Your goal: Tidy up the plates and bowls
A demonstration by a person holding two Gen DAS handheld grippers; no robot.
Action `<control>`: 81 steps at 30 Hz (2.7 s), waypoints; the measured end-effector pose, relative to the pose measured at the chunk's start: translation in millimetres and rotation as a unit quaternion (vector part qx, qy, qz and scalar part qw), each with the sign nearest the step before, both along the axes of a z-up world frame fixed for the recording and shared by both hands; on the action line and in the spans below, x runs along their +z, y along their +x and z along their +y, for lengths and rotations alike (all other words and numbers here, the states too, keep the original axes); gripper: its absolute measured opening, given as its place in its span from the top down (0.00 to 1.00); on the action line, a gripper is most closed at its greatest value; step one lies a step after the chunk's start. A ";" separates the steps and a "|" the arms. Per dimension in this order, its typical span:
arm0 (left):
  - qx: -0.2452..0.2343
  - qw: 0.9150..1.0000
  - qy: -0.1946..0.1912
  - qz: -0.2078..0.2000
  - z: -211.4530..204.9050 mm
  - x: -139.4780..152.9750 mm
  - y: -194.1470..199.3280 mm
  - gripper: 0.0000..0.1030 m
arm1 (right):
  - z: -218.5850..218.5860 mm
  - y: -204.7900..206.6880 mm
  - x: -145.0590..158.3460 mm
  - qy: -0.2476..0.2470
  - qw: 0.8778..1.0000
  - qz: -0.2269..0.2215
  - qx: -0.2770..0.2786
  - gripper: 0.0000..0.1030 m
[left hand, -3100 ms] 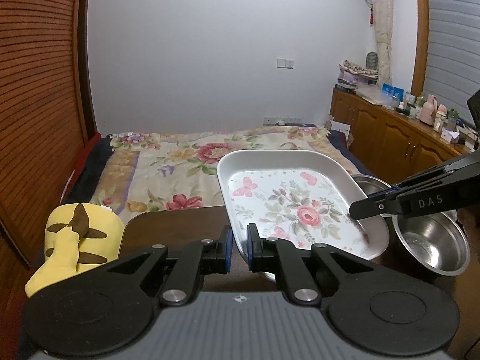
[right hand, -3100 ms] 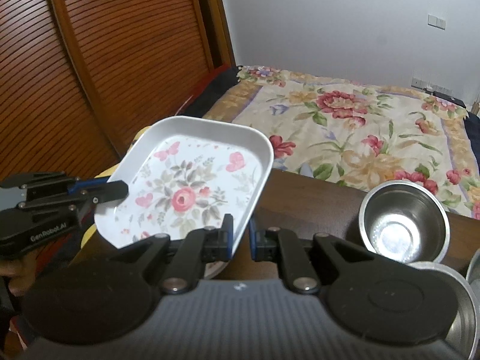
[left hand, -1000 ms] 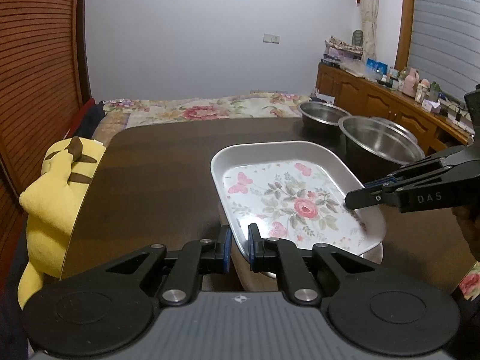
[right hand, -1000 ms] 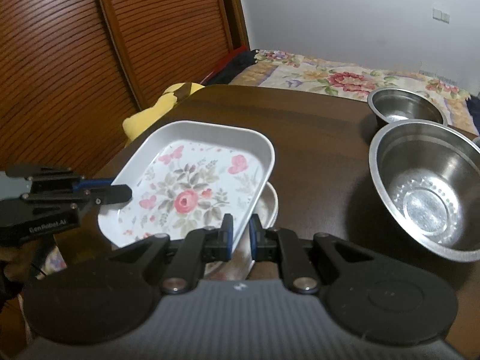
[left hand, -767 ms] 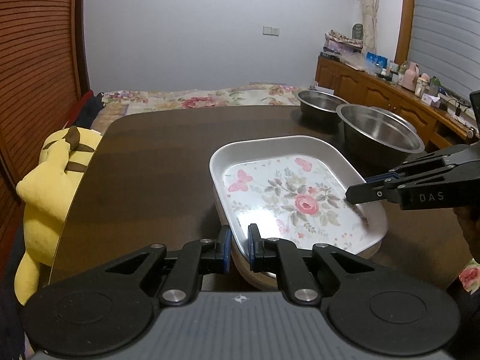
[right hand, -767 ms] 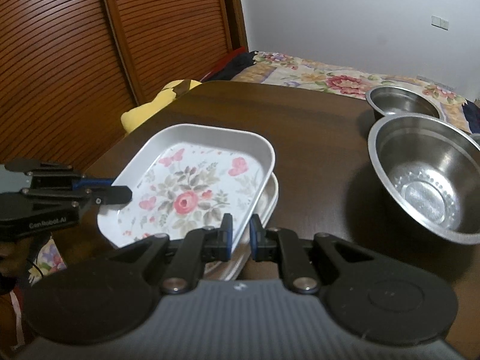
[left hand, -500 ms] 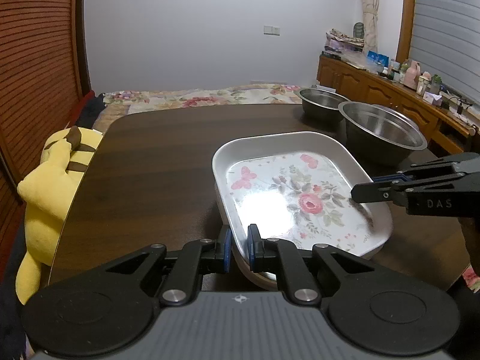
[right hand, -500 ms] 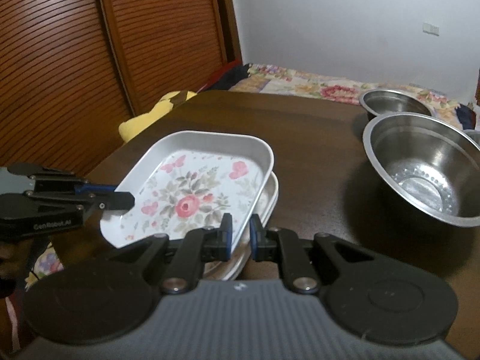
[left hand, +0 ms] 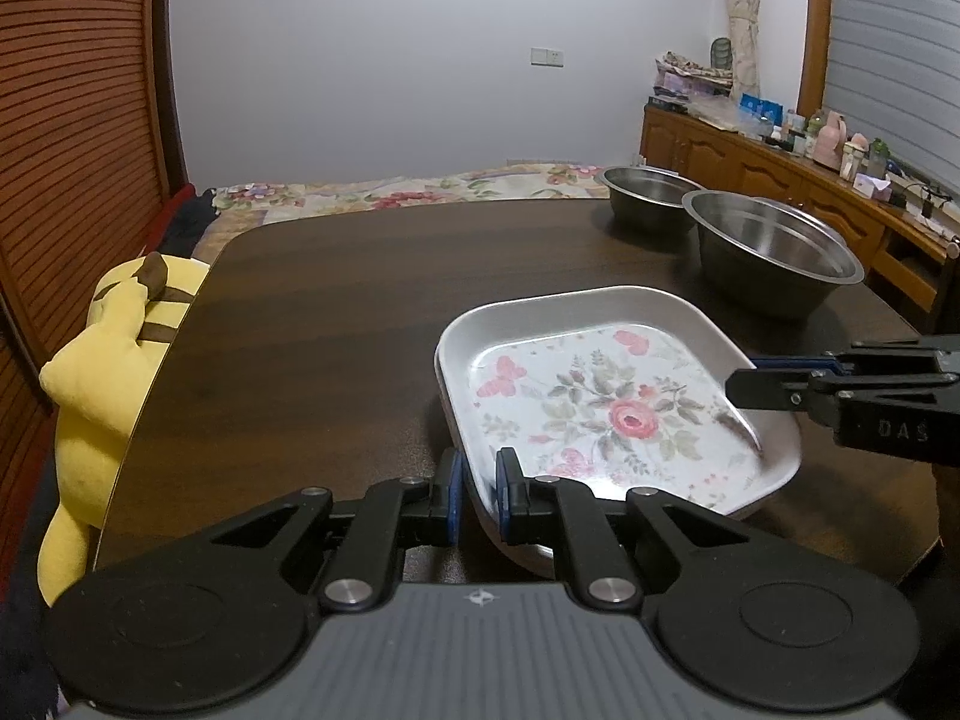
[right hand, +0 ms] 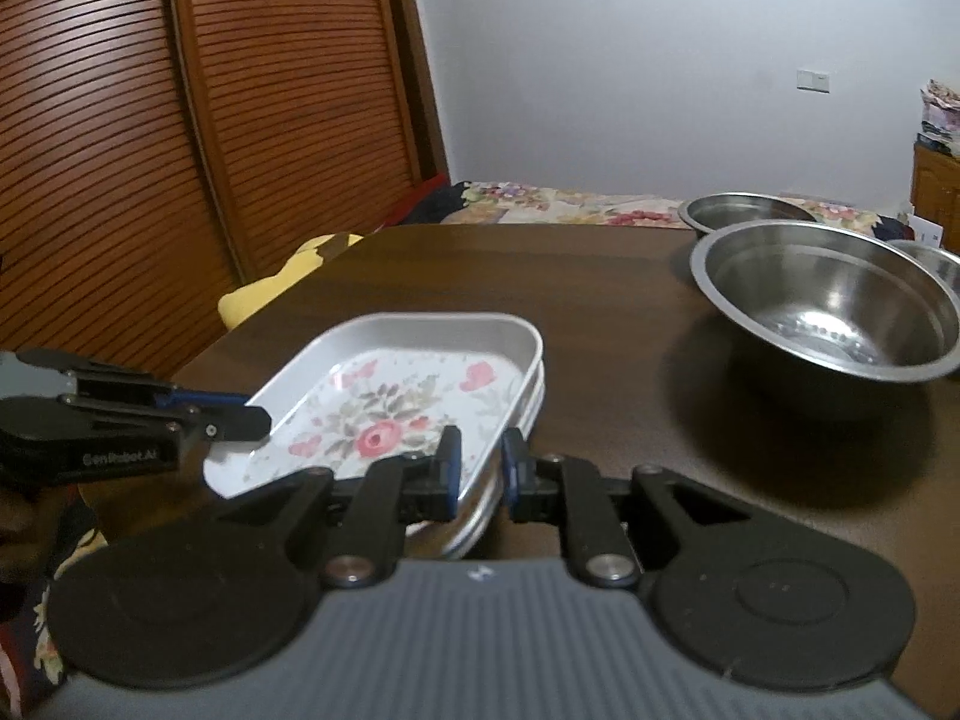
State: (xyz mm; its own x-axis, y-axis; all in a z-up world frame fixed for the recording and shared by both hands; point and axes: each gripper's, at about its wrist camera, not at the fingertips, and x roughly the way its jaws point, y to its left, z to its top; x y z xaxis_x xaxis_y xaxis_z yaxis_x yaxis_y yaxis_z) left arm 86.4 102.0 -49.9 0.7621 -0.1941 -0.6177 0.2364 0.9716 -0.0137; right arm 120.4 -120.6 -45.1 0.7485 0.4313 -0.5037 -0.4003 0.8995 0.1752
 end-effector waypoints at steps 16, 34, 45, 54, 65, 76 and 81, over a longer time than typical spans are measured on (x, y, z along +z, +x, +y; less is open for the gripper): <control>0.005 1.000 -0.005 0.002 -2.9 -0.9 1.1 0.87 | -3.3 -2.1 -6.5 0.014 1.000 -0.002 -0.003 0.84; -0.017 0.999 -0.025 -0.038 -19.4 36.5 8.3 0.77 | -33.0 -7.5 21.2 0.052 0.998 -0.029 -0.021 0.84; -0.066 0.995 -0.034 -0.072 -77.9 58.2 30.8 0.38 | -92.3 -3.0 36.3 0.055 0.992 -0.067 -0.088 0.84; -0.091 0.992 -0.035 -0.081 -121.5 68.7 55.1 0.30 | -136.2 1.5 39.0 0.049 0.985 -0.086 -0.140 0.70; -0.112 0.991 -0.034 -0.061 -157.0 56.1 84.0 0.29 | -161.1 22.2 23.2 0.036 0.981 -0.072 -0.175 0.60; -0.108 0.993 -0.048 -0.030 -169.1 41.6 115.8 0.29 | -169.8 42.4 12.6 0.041 0.978 -0.058 -0.195 0.60; -0.104 0.993 -0.045 -0.022 -170.4 36.3 123.7 0.31 | -173.1 48.8 7.8 0.050 0.977 -0.044 -0.202 0.60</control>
State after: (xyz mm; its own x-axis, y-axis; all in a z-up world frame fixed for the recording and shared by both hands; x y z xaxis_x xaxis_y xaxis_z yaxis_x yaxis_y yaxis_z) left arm 210.1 -68.4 -13.6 0.7259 -0.4036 -0.5569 0.4342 0.8969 -0.0840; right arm 169.2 -293.7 -37.3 0.9066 0.1360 -0.3995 -0.0347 0.9675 0.2506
